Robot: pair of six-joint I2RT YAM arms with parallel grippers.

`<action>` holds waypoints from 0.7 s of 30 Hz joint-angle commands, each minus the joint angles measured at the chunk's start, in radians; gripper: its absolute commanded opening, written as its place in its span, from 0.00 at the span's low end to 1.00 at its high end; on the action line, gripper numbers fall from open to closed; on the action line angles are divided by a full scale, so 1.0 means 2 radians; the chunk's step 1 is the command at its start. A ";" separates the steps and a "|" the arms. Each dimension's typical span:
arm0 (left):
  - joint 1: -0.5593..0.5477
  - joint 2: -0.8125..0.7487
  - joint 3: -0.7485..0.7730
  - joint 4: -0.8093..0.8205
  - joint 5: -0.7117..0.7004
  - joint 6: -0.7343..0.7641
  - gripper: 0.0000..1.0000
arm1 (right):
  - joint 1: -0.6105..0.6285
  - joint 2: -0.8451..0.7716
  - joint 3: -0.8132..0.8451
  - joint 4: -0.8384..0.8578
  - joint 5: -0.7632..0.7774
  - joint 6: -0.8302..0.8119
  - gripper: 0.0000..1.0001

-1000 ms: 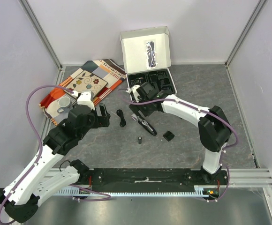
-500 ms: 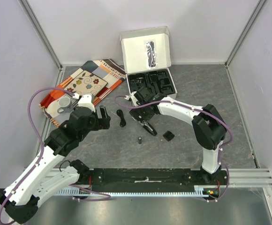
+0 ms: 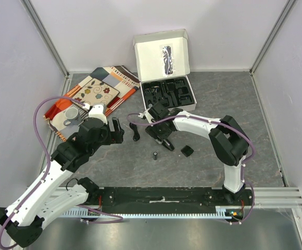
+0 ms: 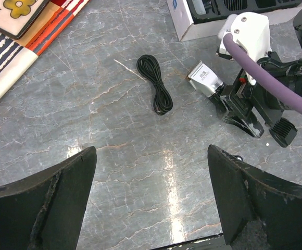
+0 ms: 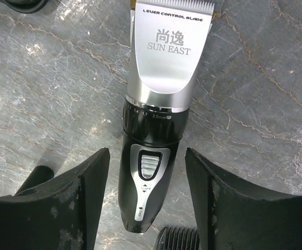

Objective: Sort the hair-cutting tools

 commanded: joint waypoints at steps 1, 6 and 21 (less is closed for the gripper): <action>0.000 0.004 0.001 0.019 0.007 -0.014 0.93 | 0.004 0.011 -0.001 0.018 -0.009 -0.002 0.66; 0.000 0.004 -0.001 0.020 0.008 -0.014 0.93 | 0.007 0.013 -0.001 0.022 -0.002 0.001 0.45; 0.000 0.003 0.011 0.019 0.022 -0.009 0.92 | 0.008 -0.063 0.044 -0.033 0.051 0.030 0.07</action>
